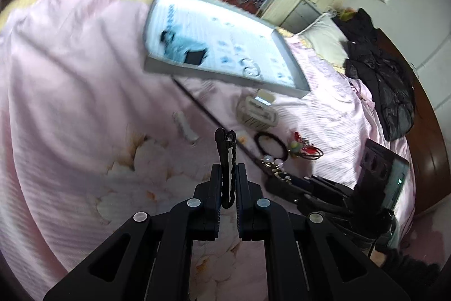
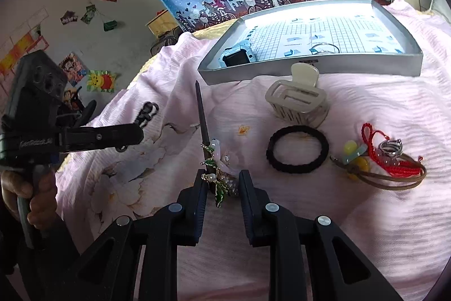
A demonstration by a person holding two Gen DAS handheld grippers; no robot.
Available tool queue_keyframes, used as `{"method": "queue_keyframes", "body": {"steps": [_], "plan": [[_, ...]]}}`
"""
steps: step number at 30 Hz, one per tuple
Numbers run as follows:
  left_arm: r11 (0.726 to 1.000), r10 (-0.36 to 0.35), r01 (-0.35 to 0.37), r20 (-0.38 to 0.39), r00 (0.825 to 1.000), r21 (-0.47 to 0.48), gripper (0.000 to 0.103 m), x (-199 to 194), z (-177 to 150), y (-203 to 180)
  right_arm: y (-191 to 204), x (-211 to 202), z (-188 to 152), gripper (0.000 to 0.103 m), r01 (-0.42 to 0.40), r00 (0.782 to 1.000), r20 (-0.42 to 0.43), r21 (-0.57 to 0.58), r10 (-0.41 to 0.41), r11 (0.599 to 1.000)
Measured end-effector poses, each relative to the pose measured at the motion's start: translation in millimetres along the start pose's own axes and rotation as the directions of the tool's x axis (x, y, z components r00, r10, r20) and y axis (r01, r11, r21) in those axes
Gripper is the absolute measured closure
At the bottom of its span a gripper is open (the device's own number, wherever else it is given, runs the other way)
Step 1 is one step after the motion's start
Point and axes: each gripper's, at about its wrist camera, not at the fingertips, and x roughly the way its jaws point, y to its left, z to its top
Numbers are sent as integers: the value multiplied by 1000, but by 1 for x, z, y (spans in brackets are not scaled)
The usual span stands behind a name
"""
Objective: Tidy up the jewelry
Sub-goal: 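Grasp the black hair stick with pink flower with the right tool while the left tool lifts the clip, then carry both items into the tray and open both tools to release them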
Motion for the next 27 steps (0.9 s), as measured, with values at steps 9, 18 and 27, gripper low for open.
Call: {"method": "queue_keyframes", "body": {"steps": [9, 18, 27], "plan": [[999, -35, 32, 77, 996, 44, 96, -9, 1, -7, -5, -15, 2, 82, -59, 996, 68, 69, 55, 996], [997, -67, 61, 207, 976, 37, 96, -25, 12, -5, -10, -35, 9, 82, -106, 984, 157, 115, 87, 988], [998, -39, 51, 248, 968, -42, 96, 34, 76, -18, -40, -59, 67, 82, -25, 969, 246, 100, 0, 995]]}}
